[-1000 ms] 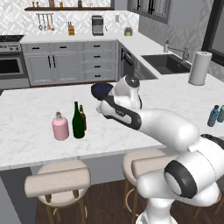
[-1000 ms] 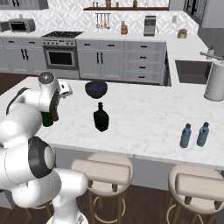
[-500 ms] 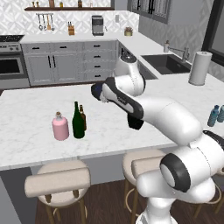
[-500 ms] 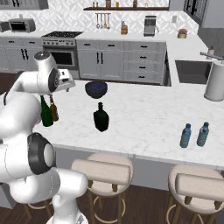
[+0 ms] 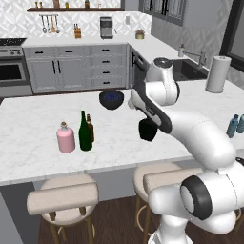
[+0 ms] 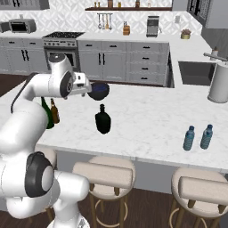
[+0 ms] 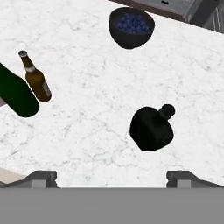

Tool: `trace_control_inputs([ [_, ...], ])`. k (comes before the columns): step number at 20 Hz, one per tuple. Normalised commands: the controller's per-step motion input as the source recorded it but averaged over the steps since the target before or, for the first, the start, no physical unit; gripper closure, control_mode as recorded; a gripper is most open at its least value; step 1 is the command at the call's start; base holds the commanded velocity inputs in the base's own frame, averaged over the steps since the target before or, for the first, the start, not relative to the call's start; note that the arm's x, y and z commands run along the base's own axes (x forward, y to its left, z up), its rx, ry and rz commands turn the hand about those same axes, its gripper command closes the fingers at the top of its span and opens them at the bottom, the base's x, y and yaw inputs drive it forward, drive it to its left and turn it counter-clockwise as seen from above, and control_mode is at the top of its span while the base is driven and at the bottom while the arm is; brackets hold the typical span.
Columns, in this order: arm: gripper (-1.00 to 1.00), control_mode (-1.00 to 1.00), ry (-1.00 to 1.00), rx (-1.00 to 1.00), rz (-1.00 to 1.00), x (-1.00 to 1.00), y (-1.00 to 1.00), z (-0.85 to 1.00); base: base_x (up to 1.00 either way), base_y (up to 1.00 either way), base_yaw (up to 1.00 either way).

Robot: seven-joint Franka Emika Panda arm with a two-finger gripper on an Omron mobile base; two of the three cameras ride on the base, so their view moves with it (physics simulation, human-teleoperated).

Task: Move the plastic bottles in the middle to the plastics group, and the glass bottles in the middle to the glass group.

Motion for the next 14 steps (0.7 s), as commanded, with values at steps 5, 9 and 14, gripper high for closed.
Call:
trace_control_inputs([
  [5, -1.00, -1.00, 0.00, 0.07, -0.21, -0.05, -0.61, -0.04, 0.00, 0.00, 0.00],
  [9, -1.00, -1.00, 0.00, 0.22, -0.20, 0.01, -0.53, 0.00, 0.00, 0.00, 0.00],
  [14, -1.00, -1.00, 0.00, 0.08, -0.19, 0.02, -0.17, -0.08, 0.00, 0.00, 0.00],
])
